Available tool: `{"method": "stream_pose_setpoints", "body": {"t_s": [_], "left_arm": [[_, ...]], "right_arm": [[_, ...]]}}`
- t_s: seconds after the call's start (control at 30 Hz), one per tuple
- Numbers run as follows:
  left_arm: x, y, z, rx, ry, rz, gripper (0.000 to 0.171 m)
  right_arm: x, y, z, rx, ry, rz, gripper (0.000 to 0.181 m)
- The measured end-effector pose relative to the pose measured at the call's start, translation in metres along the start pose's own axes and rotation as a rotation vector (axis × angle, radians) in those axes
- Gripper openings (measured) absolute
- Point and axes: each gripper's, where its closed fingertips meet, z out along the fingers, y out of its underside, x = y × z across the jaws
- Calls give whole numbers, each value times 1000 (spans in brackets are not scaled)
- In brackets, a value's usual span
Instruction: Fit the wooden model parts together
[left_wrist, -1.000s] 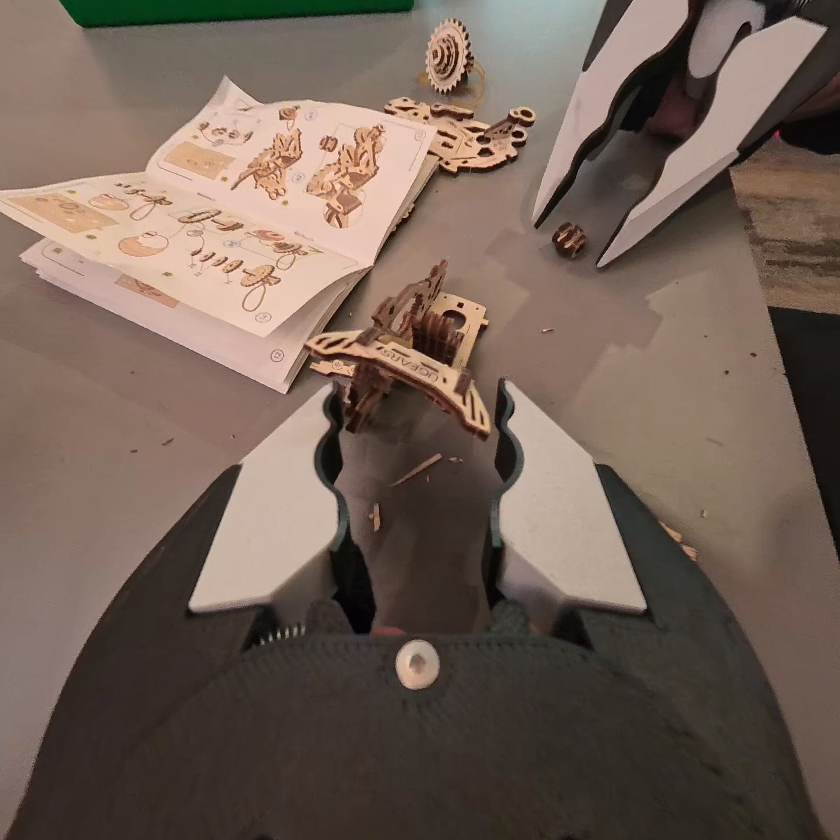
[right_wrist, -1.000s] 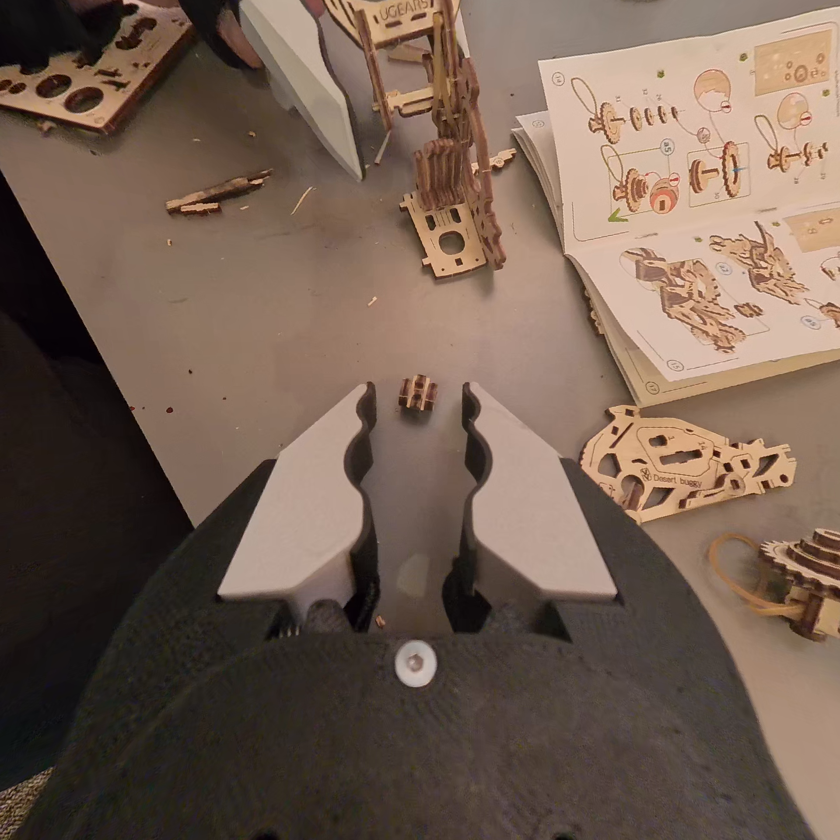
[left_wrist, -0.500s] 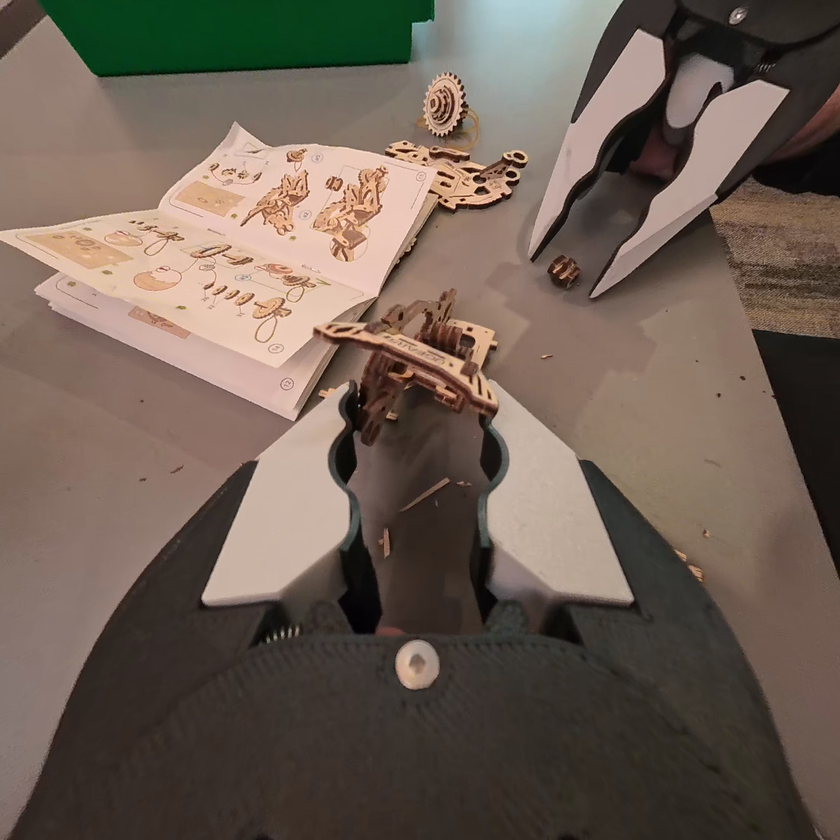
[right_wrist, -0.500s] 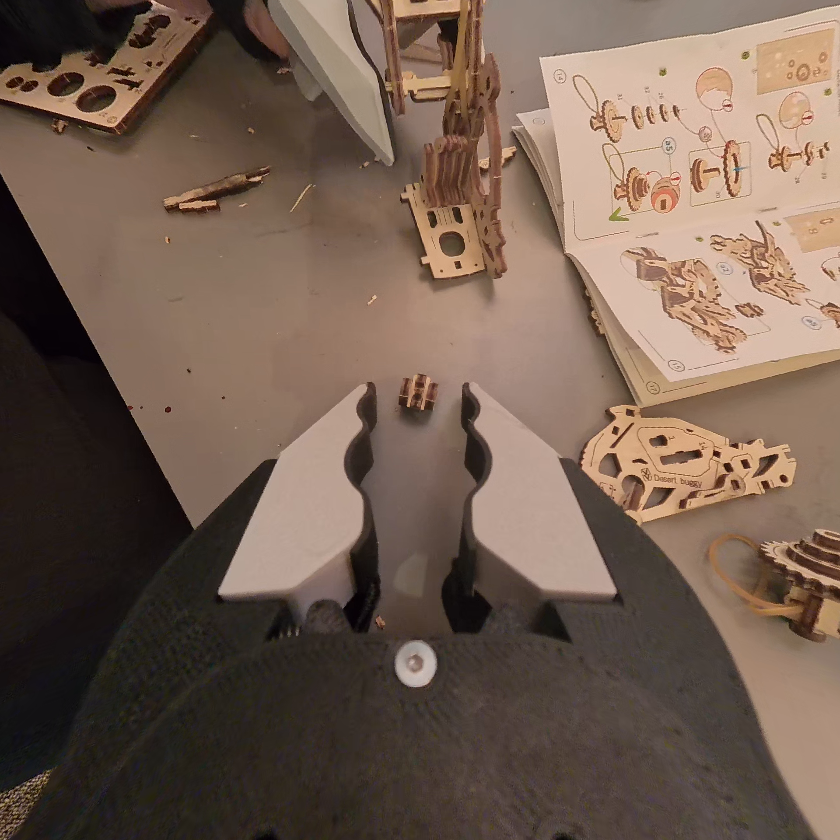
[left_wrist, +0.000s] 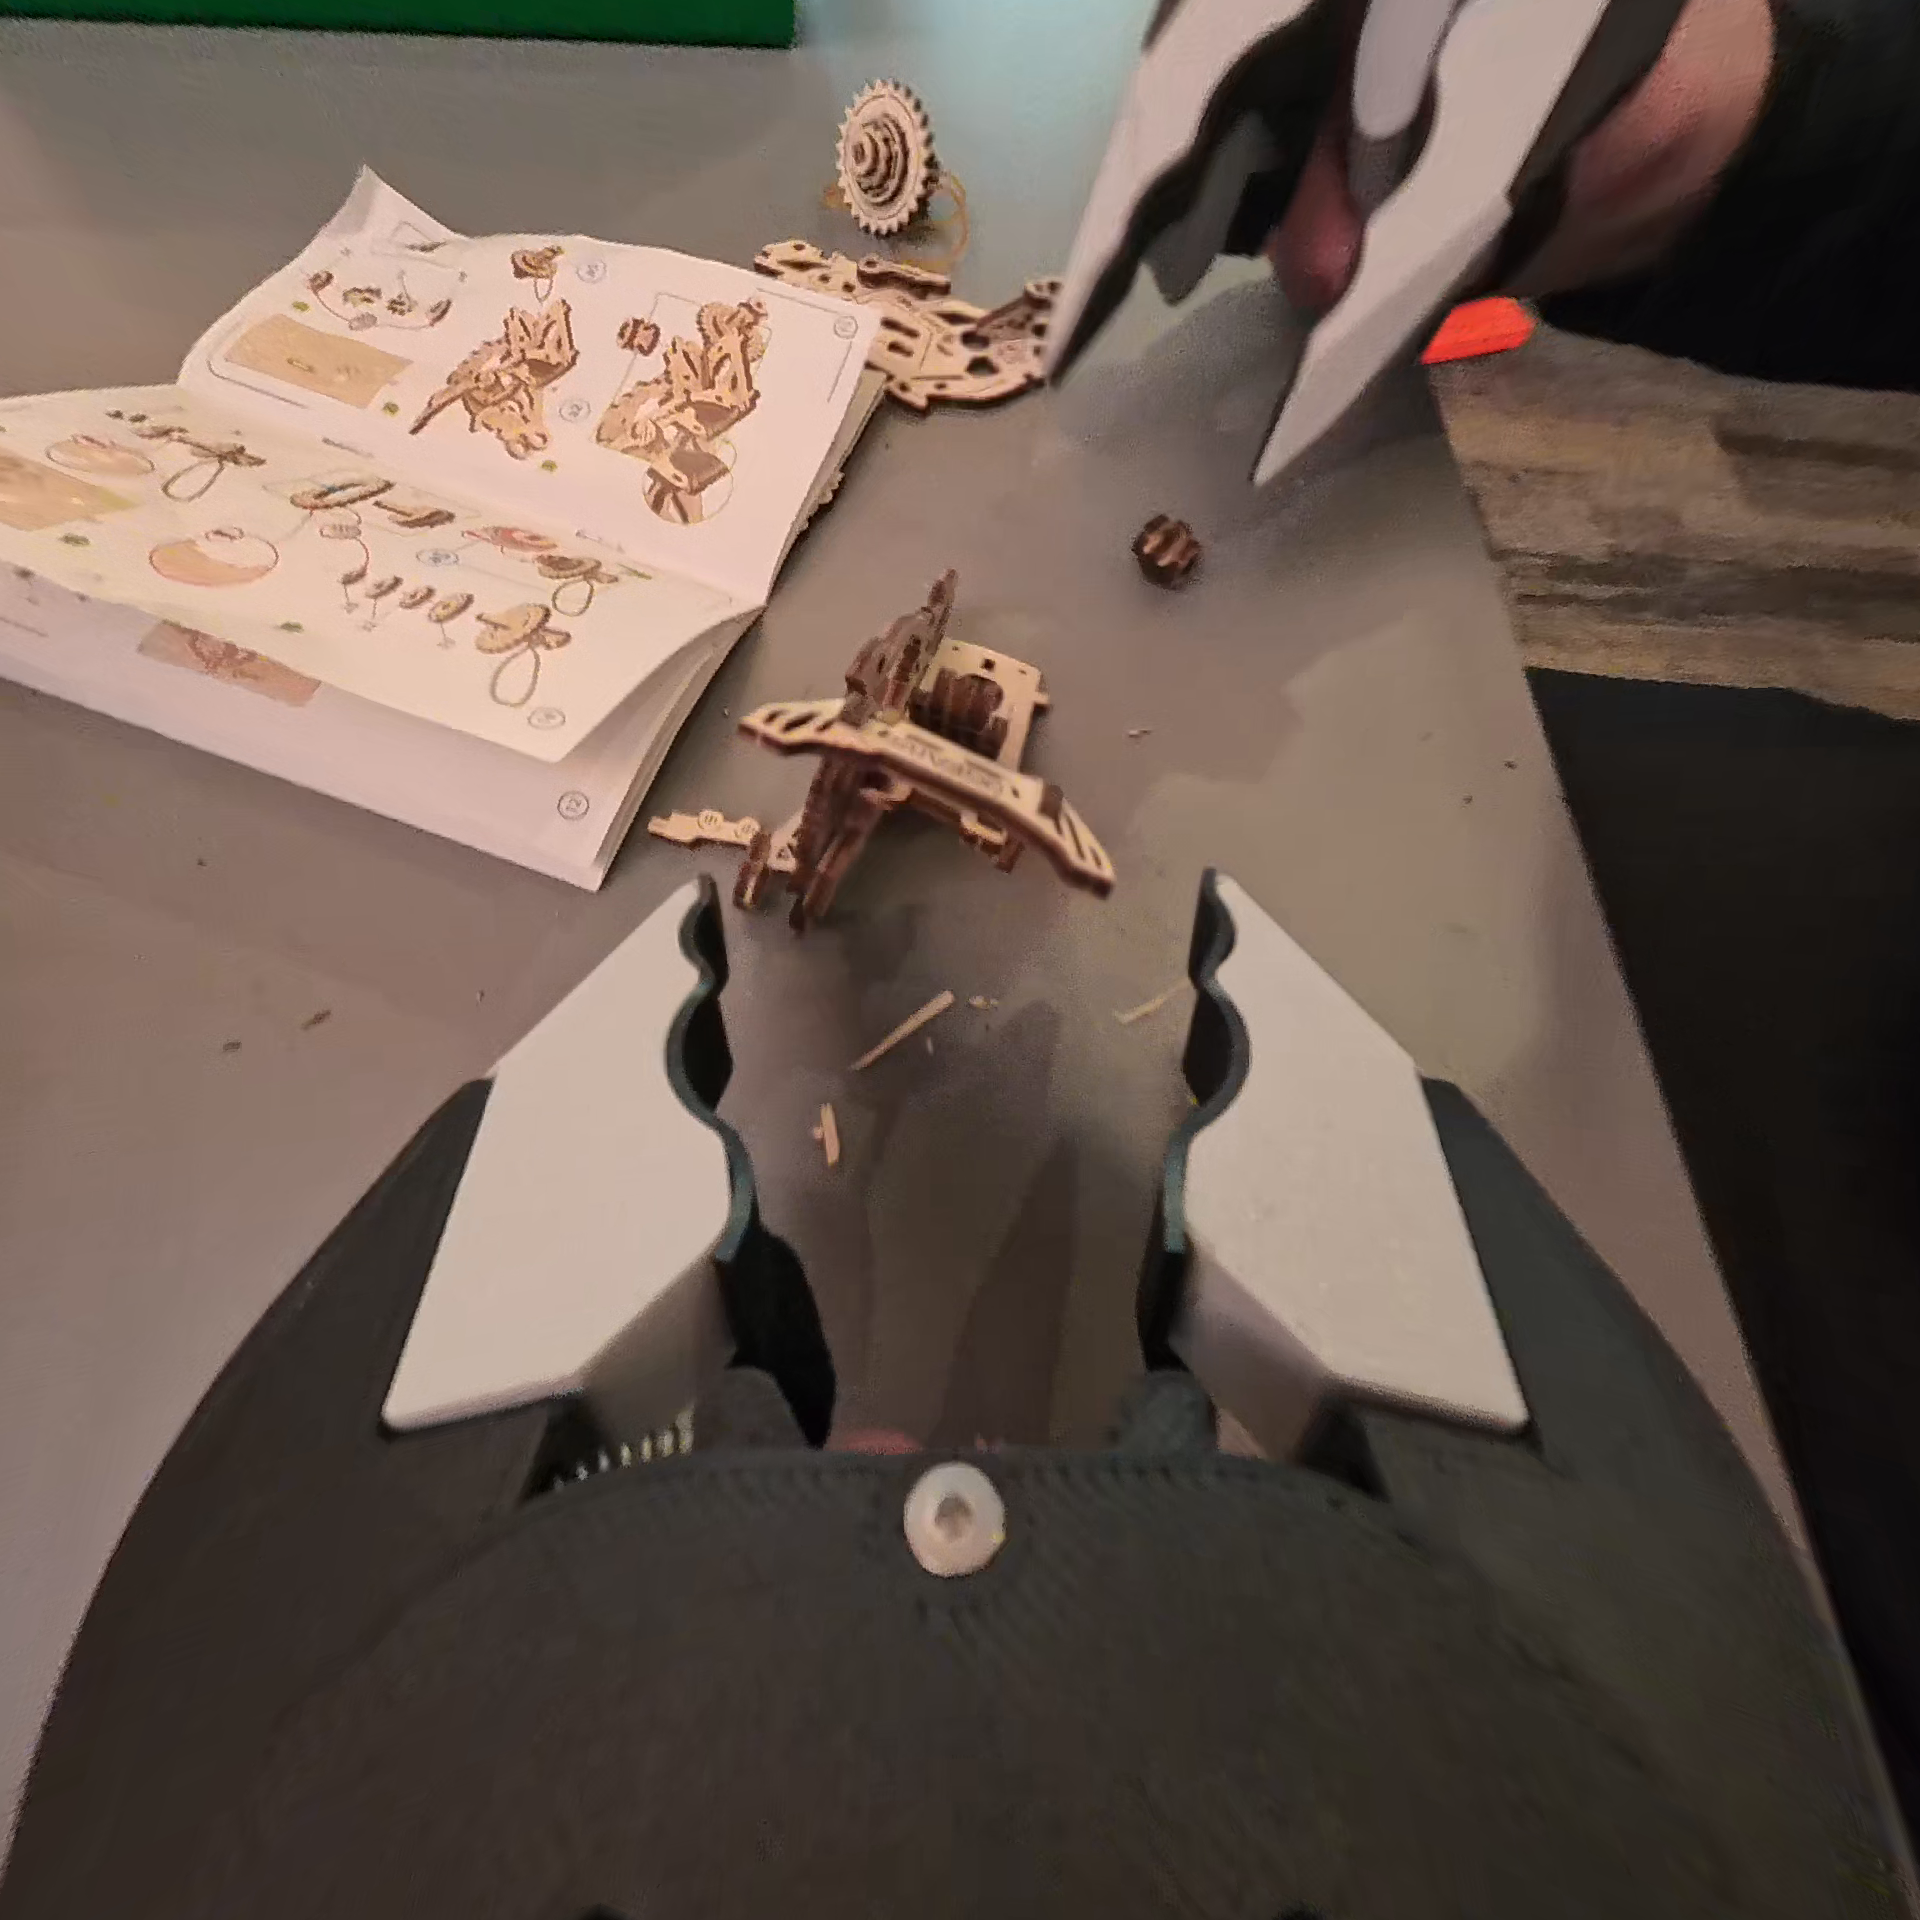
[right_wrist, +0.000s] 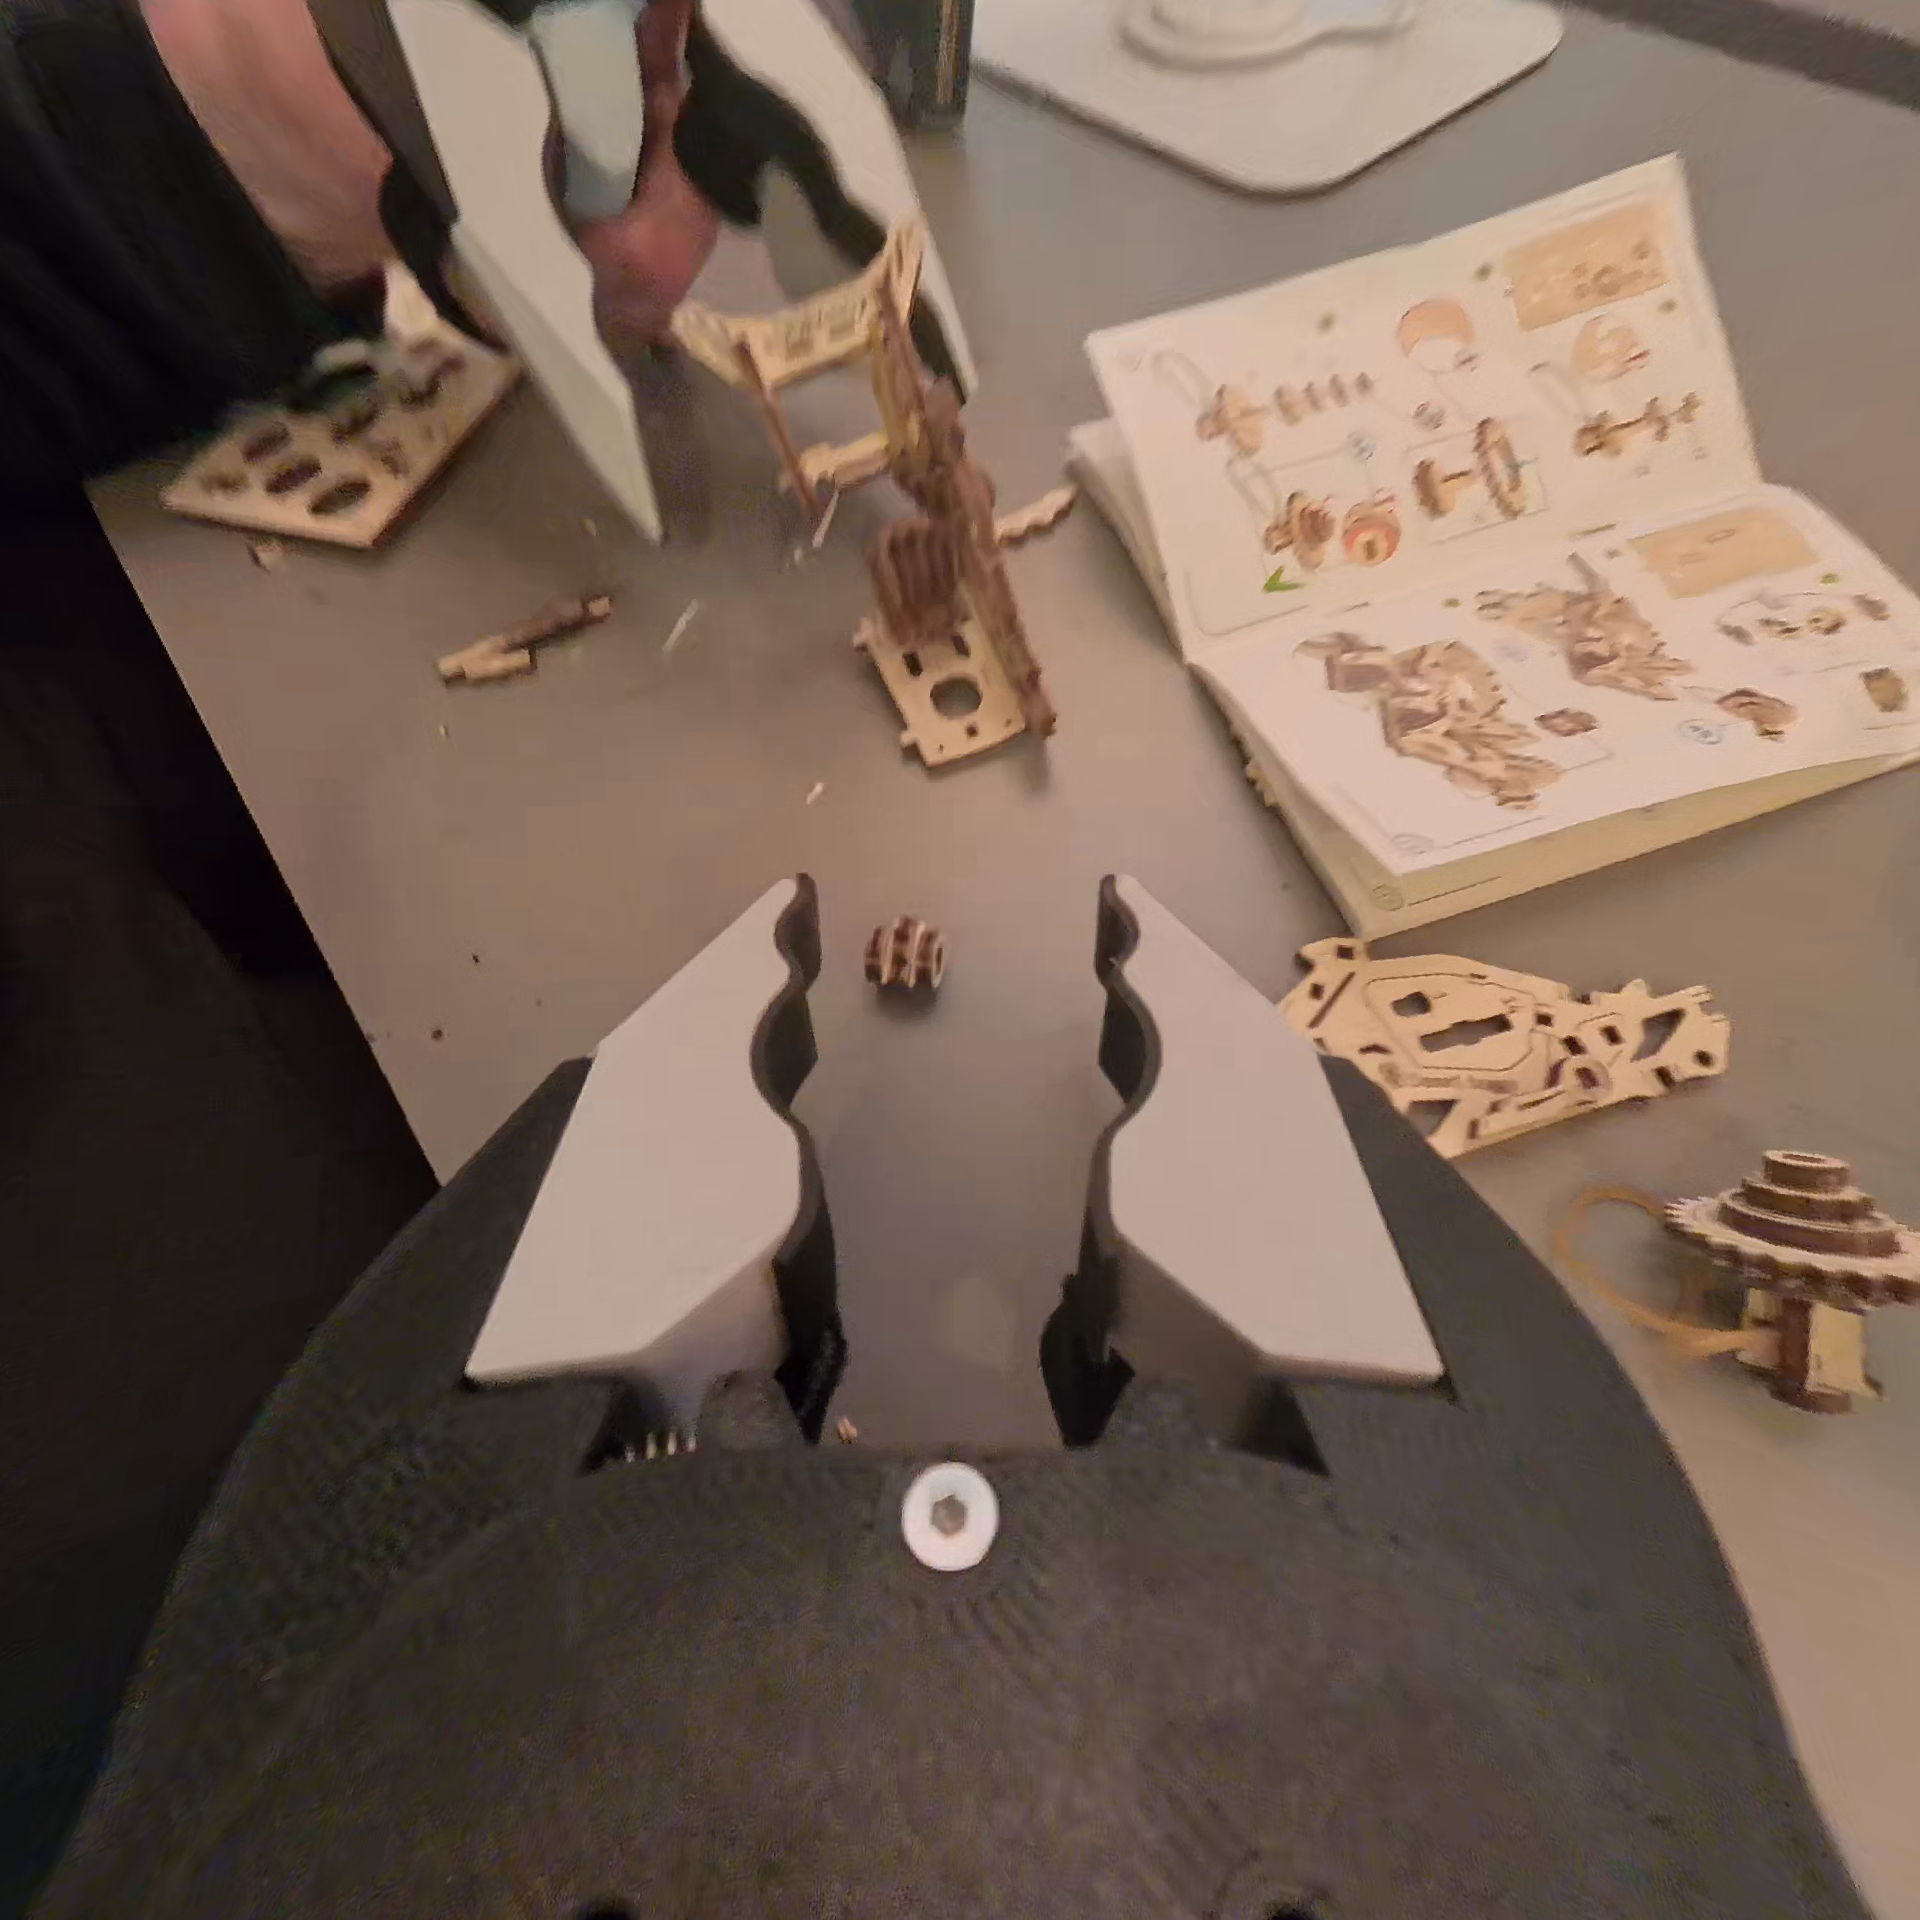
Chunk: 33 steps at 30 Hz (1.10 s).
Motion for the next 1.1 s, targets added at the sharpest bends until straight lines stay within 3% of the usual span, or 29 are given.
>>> {"method": "stream_pose_setpoints", "body": {"t_s": [0.13, 0.23, 0.3, 0.43, 0.63, 0.77, 0.9, 1.1], "left_arm": [[-7, -21, -43, 102, 32, -31, 90], [-35, -60, -73, 231, -38, -30, 72], [-59, -74, -70, 221, -87, -15, 67], [-96, -88, -30, 133, -104, -2, 60], [-131, -48, 34, -125, -122, -7, 57], [-132, -24, 53, -191, -98, -18, 51], [-134, -24, 55, -160, -96, -20, 45], [-138, -24, 54, -112, -83, -44, 36]], "right_arm": [[25, -30, -14, 65, 40, 48, 59], [58, -53, -22, 40, 126, 44, 64], [88, -61, -20, -40, 208, 44, 69], [136, -71, -1, -208, 273, 32, 69], [175, -57, 43, -444, 259, 46, 64], [188, -35, 56, -585, 260, 45, 63], [183, -19, 65, -630, 198, 80, 52], [181, -18, 67, -617, 196, 104, 44]]}}
